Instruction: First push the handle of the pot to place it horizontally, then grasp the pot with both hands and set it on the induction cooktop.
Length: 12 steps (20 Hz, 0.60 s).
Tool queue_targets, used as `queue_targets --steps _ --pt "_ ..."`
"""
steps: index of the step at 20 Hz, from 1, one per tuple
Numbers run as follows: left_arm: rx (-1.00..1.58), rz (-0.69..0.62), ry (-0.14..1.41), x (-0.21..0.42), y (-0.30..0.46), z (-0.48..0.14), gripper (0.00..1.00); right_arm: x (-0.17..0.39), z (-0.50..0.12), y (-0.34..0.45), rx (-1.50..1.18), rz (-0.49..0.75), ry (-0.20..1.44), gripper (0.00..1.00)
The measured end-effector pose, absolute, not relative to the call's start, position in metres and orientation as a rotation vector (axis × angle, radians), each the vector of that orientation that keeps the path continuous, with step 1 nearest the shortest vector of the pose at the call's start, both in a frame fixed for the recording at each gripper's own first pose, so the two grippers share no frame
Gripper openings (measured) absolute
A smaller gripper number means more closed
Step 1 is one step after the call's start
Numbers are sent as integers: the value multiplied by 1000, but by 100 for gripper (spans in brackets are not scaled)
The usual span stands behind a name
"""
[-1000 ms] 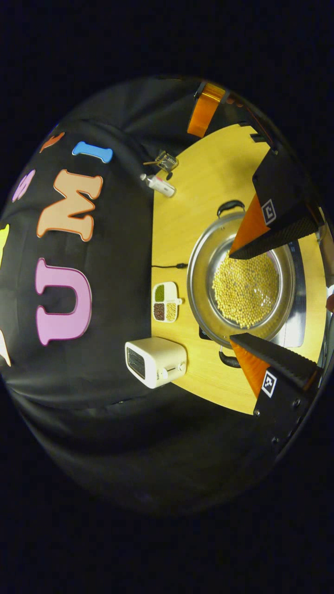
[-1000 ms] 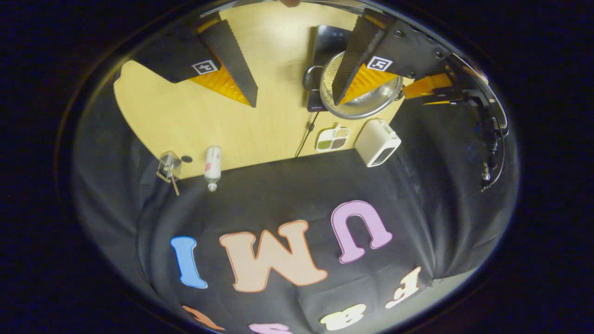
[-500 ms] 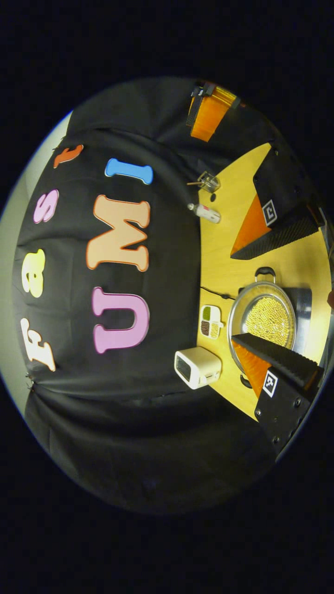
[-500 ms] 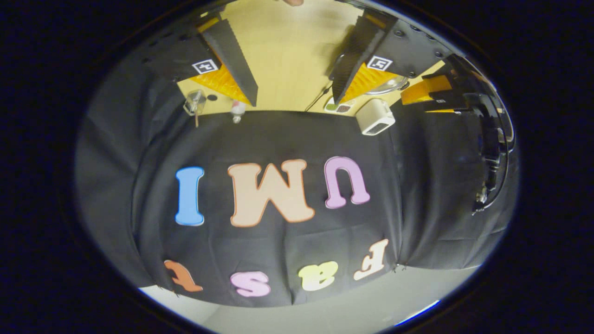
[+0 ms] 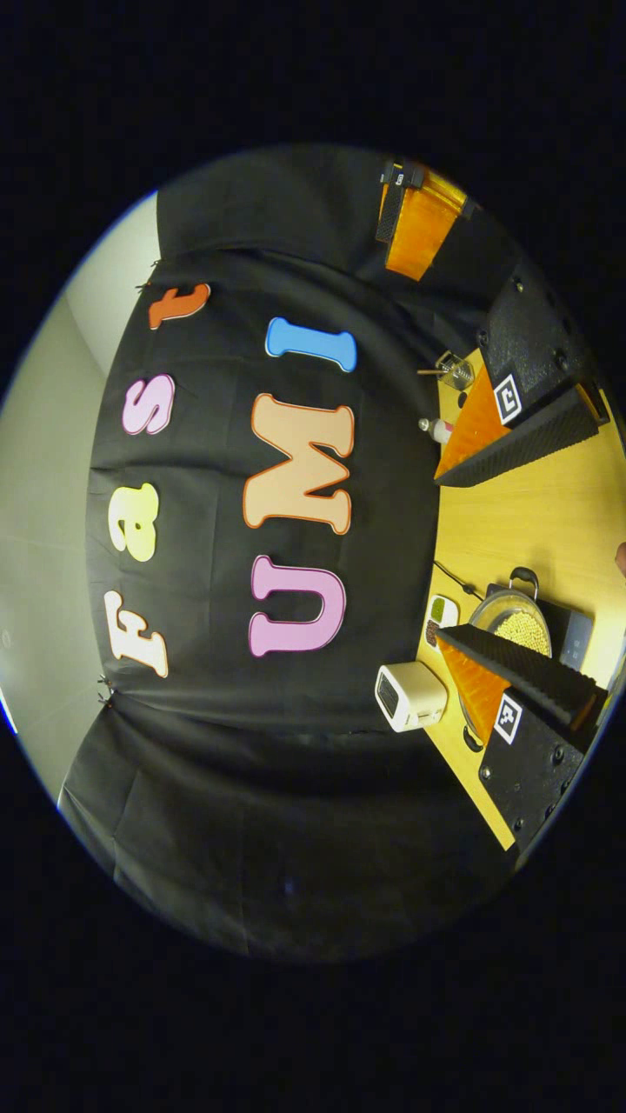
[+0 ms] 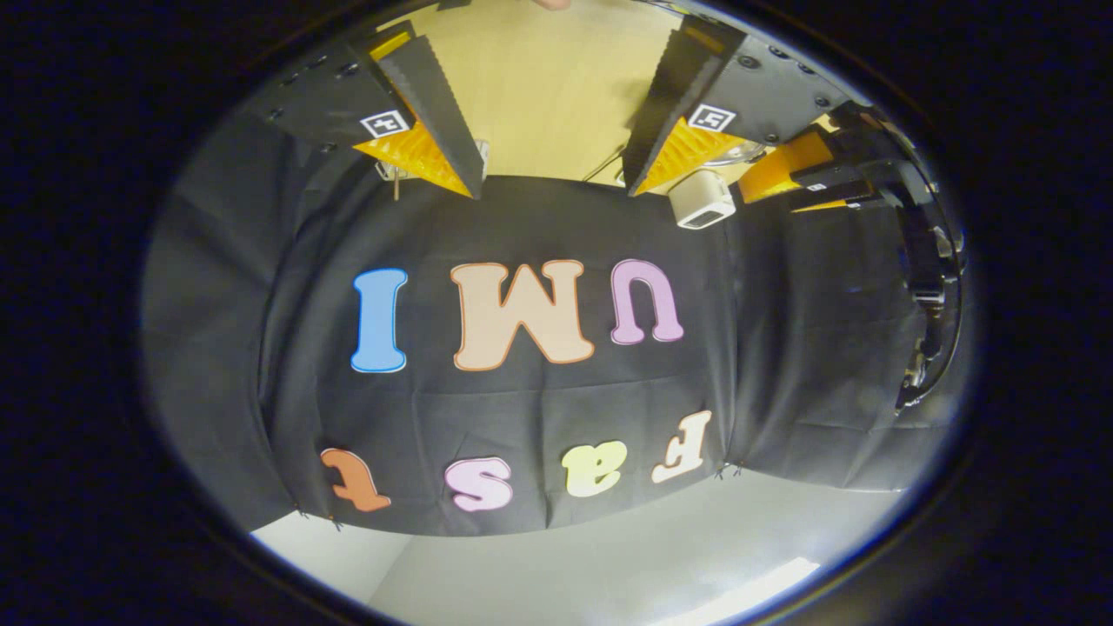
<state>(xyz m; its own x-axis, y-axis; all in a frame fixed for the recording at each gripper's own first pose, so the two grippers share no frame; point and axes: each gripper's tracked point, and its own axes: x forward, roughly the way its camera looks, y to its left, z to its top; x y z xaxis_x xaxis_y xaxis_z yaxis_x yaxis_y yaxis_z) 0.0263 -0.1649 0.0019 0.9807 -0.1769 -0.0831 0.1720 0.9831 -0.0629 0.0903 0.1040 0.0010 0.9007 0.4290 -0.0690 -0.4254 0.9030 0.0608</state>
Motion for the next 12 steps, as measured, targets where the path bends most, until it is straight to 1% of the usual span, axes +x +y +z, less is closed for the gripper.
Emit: queue_targets --steps 3,4,5,9,10,11,12 --pt "-37 -168 47 18 -166 4 96 84 -7 96 63 440 73 93" --pt "-24 -164 33 15 -166 5 94 81 -8 92 72 436 71 94" --pt "-6 -161 26 13 -166 6 96 81 -6 88 79 431 67 93" --pt "32 -167 -8 7 -173 14 96 77 0 80 87 416 46 93" --pt "32 -171 -13 6 -175 16 94 75 2 79 87 414 40 93" --pt "34 -176 -18 4 -176 18 94 73 3 78 84 415 35 100" --pt "39 -179 -20 2 -177 18 96 72 4 77 80 413 30 93"
